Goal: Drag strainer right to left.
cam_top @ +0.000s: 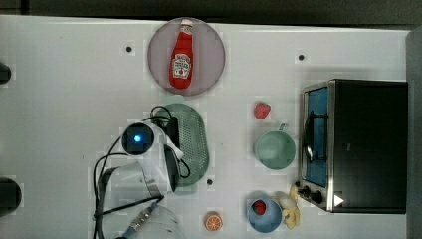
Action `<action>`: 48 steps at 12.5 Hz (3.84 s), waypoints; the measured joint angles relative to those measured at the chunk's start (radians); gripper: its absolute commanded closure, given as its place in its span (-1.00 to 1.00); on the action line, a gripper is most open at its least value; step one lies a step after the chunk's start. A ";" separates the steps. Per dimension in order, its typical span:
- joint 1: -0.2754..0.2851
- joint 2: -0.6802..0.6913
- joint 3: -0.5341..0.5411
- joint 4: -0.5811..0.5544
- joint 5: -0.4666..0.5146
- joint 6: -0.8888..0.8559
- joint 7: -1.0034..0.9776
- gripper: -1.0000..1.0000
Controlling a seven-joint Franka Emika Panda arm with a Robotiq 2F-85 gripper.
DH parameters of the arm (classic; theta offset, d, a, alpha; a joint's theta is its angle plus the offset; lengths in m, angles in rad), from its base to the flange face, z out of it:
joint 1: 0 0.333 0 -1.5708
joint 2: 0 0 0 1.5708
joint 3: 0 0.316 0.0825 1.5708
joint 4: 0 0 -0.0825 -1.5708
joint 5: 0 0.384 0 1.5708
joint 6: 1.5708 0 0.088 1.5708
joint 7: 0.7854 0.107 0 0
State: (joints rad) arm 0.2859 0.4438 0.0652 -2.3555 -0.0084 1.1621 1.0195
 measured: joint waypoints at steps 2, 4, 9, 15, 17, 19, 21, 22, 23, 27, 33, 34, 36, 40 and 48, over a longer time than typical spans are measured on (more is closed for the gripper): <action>0.026 0.014 0.019 0.025 0.051 0.016 0.006 -1.00; 0.065 0.024 0.019 0.045 0.117 -0.003 0.007 -1.00; 0.126 0.056 0.020 0.113 0.119 -0.040 0.031 -1.00; 0.226 0.097 -0.026 0.211 0.119 -0.053 0.150 -1.00; 0.249 0.101 -0.027 0.230 0.127 -0.067 0.171 -1.00; 0.272 0.144 -0.016 0.293 0.109 -0.091 0.187 -1.00; 0.291 0.190 -0.010 0.332 0.114 -0.083 0.220 -1.00; 0.300 0.201 -0.011 0.342 0.120 -0.083 0.226 -1.00; 0.304 0.202 -0.011 0.348 0.110 -0.083 0.235 -1.00; 0.328 0.214 -0.014 0.403 0.102 -0.123 0.270 -1.00; 0.352 0.237 0.013 0.431 0.115 -0.115 0.284 -1.00; 0.365 0.238 0.003 0.431 0.115 -0.113 0.292 -1.00; 0.374 0.238 0.010 0.442 0.104 -0.142 0.315 -1.00; 0.399 0.184 -0.019 0.434 0.073 -0.266 0.278 -1.00; 0.409 -0.300 -0.275 0.452 0.095 -0.641 -0.255 -1.00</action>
